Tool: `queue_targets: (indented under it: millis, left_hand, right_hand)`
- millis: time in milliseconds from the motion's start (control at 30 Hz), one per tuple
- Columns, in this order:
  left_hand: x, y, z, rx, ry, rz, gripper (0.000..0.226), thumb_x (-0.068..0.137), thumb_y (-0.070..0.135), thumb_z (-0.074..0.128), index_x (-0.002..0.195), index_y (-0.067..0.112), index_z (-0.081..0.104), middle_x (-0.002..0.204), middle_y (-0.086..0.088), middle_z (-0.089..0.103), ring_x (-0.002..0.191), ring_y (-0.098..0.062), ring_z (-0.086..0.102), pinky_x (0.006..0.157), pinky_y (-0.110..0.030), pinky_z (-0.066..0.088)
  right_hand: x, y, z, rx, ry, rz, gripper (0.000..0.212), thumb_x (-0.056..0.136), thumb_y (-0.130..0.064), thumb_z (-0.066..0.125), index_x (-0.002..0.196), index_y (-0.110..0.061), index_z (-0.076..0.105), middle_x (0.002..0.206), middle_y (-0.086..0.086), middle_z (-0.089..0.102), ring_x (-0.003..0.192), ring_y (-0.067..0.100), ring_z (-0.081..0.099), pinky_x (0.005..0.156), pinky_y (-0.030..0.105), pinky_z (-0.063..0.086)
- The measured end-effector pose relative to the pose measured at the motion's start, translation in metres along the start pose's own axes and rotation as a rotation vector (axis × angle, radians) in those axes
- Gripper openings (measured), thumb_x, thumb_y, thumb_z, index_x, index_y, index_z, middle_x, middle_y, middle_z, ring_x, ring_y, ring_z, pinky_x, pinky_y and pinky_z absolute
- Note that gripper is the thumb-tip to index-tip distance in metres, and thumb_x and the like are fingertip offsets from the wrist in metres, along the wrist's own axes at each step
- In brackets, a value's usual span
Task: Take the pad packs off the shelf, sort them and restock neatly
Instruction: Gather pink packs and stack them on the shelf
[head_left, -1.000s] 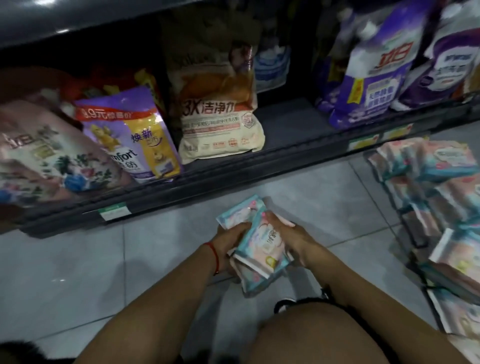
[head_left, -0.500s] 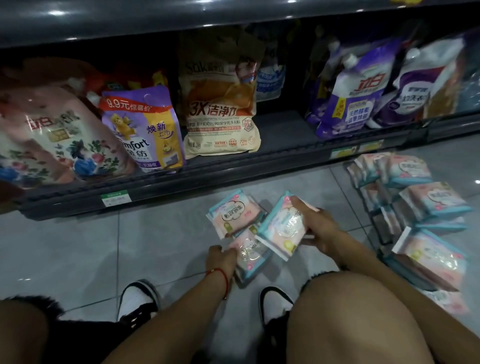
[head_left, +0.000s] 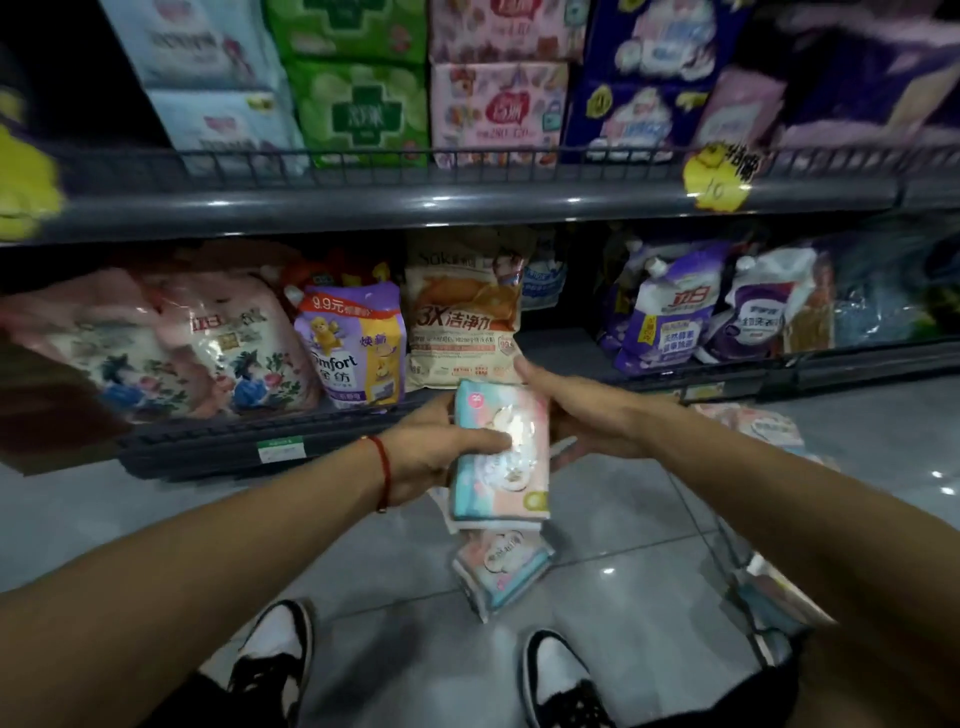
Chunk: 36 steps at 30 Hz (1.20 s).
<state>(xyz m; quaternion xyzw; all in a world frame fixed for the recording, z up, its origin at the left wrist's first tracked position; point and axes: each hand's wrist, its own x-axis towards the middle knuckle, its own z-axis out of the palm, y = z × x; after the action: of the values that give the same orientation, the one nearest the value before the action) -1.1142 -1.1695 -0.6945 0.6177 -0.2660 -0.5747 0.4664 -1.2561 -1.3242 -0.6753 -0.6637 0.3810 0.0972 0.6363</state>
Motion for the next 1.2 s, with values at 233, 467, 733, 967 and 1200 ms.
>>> queue_targets:
  millis: [233,467,733,967,1200]
  left_hand:
    - [-0.038,-0.017,-0.091,0.198,0.242,-0.236,0.036,0.080,0.008,0.080,0.110,0.020,0.064,0.101,-0.008,0.077,0.093,-0.029,0.071,0.086,-0.046,0.055]
    - [-0.019,-0.043,-0.111,0.138,0.318,-0.353,0.031,0.078,0.021,0.084,0.105,0.021,0.069,0.096,-0.004,0.077,0.089,-0.022,0.066,0.079,-0.035,0.045]
    - [-0.002,-0.043,-0.145,-0.079,0.370,-0.306,0.042,0.080,0.008,0.081,0.120,0.010,0.066,0.109,-0.016,0.075,0.097,-0.029,0.071,0.073,-0.043,0.059]
    - [-0.039,-0.016,-0.171,-0.166,0.469,-0.069,0.052,0.082,-0.011,0.069,0.114,0.030,0.063,0.115,-0.010,0.069,0.098,-0.036,0.069,0.074,-0.056,0.060]
    - [-0.083,-0.009,-0.175,-0.523,0.617,0.156,0.045,0.083,0.001,0.073,0.121,0.023,0.063,0.119,-0.017,0.070,0.105,-0.039,0.069,0.077,-0.061,0.059]
  right_hand:
    - [0.068,0.096,0.071,-0.433,0.170,0.348,0.047,0.096,-0.043,0.065,0.130,-0.011,0.058,0.114,0.007,0.067,0.102,0.025,0.067,0.086,0.039,0.057]
    - [0.119,0.233,0.121,-0.145,0.465,0.429,0.120,0.069,-0.046,0.092,0.158,-0.011,0.019,0.152,0.023,0.038,0.139,0.039,0.042,0.111,0.042,0.042]
    - [0.118,0.202,0.101,0.329,0.294,0.540,0.062,0.055,-0.025,0.101,0.105,-0.002,0.072,0.096,0.017,0.077,0.083,0.031,0.075,0.072,0.043,0.064]
    - [0.070,0.094,0.123,0.715,0.085,0.178,0.052,0.081,-0.018,0.081,0.127,-0.006,0.061,0.113,0.019,0.075,0.100,0.032,0.075,0.080,0.045,0.063]
    - [0.032,-0.033,0.168,0.910,0.066,-0.263,0.037,0.098,-0.019,0.056,0.133,-0.005,0.058,0.124,0.019,0.071,0.115,0.033,0.068,0.089,0.051,0.061]
